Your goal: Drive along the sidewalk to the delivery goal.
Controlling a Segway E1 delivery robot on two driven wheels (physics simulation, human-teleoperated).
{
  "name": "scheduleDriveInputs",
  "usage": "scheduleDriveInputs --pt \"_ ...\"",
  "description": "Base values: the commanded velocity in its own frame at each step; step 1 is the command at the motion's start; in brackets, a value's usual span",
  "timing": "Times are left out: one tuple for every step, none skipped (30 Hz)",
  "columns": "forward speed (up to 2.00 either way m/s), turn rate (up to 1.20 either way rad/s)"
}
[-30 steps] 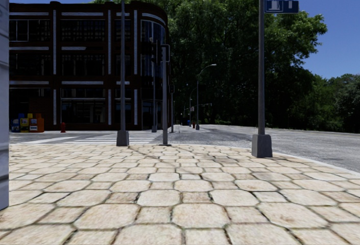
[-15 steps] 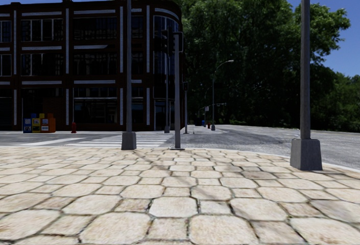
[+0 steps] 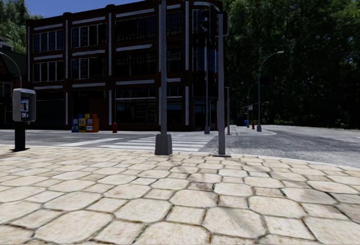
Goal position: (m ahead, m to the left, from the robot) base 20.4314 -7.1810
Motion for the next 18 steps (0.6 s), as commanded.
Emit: scheduleDriveInputs --pt "2.00 0.62" --pt "2.00 0.62" --pt "2.00 0.62" --pt "2.00 0.62" --pt "2.00 0.62" --pt "2.00 0.62" --pt "2.00 0.62" --pt "2.00 0.62" --pt "2.00 0.62" --pt "2.00 0.62" --pt "2.00 0.62" --pt "2.00 0.62" --pt "2.00 0.62" --pt "2.00 0.62" --pt "2.00 0.62" --pt "2.00 0.62" --pt "2.00 0.62" --pt "2.00 0.62"
